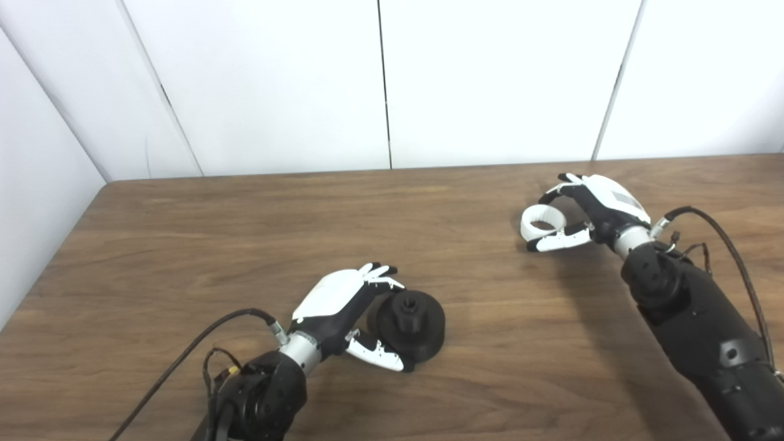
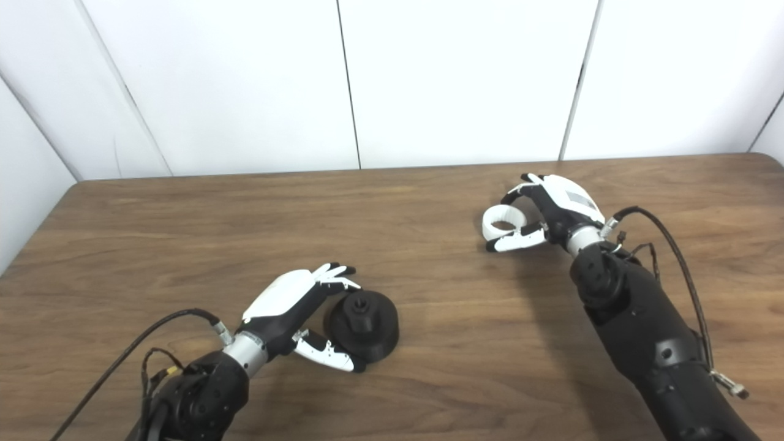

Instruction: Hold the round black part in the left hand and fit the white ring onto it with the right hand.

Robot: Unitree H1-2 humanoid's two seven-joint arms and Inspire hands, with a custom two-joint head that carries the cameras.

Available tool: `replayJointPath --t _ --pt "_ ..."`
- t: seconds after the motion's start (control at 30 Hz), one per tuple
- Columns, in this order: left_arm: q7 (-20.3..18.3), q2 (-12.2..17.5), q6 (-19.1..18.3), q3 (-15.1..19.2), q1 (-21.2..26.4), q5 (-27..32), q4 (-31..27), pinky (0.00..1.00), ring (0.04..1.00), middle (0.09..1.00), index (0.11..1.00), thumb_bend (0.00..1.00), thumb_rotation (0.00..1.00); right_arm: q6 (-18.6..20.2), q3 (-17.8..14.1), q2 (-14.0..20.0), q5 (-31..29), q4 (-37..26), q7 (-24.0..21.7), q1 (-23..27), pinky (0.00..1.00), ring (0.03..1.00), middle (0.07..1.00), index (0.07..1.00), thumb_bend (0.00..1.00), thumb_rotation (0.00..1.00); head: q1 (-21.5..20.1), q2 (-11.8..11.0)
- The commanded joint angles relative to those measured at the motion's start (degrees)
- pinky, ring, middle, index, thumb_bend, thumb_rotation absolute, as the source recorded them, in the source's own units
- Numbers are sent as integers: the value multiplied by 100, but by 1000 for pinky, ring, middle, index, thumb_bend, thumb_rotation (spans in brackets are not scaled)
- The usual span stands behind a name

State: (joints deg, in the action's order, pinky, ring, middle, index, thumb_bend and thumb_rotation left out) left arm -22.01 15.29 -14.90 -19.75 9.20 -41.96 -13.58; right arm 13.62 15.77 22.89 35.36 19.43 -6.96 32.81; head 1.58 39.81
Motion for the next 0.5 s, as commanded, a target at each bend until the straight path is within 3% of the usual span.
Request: replayJointPath --t 0.0,0.47 --pt "48 15 21 13 164 -48 -92 946 1000 959 712 919 286 -180 -20 28 33 -93 125 281 1000 1000 967 721 849 356 6 5" --pt "38 7 -21 6 156 -85 -109 948 1000 959 715 919 292 -324 -31 -11 5 -66 223 237 1000 1000 939 675 799 315 6 -4"
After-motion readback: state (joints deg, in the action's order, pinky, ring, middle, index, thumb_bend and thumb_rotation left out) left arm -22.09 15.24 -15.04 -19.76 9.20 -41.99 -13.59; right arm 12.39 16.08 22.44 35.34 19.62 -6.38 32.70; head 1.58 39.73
